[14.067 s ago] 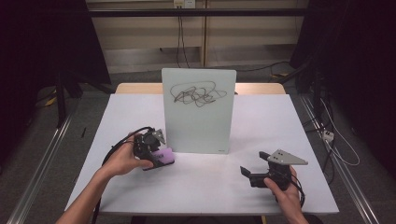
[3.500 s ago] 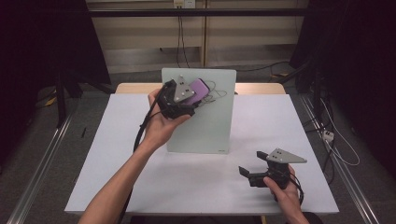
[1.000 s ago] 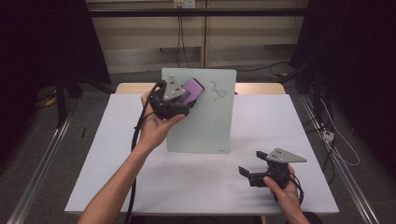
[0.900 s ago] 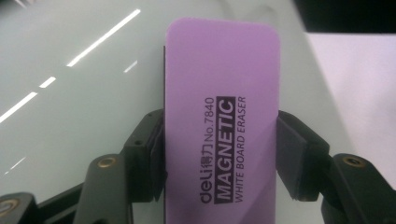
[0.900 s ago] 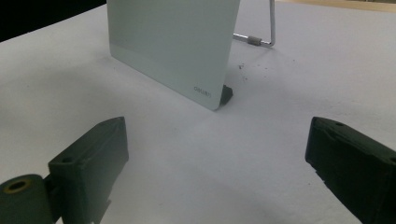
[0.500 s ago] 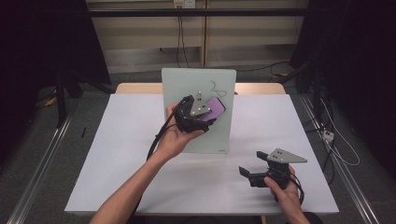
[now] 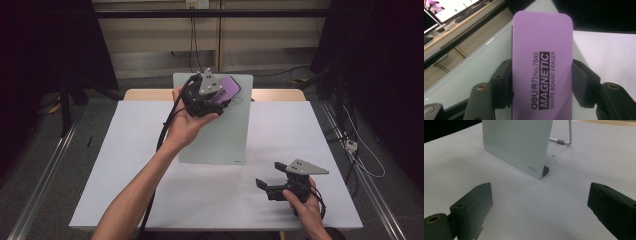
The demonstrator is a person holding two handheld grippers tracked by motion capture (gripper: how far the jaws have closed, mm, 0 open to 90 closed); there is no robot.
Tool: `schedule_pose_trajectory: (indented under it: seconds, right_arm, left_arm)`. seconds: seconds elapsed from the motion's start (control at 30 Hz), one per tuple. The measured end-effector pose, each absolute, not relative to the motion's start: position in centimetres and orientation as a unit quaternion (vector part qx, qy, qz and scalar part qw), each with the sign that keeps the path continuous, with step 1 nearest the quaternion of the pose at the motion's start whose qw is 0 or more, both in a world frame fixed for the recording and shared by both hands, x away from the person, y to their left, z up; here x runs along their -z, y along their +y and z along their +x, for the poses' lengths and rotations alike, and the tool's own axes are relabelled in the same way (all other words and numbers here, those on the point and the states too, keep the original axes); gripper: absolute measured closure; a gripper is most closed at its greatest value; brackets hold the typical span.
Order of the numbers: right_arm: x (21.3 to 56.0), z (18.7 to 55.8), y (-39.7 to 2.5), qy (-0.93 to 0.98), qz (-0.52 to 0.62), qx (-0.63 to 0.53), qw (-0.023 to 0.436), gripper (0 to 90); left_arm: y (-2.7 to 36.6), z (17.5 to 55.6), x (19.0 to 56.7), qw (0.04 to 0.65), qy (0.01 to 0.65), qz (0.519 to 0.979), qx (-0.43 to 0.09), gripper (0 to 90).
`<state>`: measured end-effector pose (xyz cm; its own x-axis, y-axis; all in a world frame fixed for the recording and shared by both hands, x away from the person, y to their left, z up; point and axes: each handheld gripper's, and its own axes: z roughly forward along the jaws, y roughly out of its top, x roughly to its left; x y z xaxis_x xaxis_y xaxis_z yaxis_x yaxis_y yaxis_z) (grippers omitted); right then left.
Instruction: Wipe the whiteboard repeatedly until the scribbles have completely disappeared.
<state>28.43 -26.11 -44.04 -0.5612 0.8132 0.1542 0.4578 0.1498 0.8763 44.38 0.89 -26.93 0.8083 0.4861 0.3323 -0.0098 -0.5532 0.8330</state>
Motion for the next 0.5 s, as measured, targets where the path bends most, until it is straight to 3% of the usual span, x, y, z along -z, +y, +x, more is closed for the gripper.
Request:
schedule_pose_trajectory:
  seconds: [0.33, 0.5]
  right_arm:
    - [44.0, 28.3, -26.2, 0.735, 0.431, -0.490, 0.181, 5.8]
    - [44.0, 28.3, -26.1, 0.736, 0.429, -0.491, 0.181, 5.8]
  left_arm:
    - [-3.8, 41.9, 32.5, 0.405, 0.084, 0.881, -0.227, 40.8]
    - [-3.9, 42.1, 31.6, 0.410, 0.093, 0.876, -0.236, 40.9]
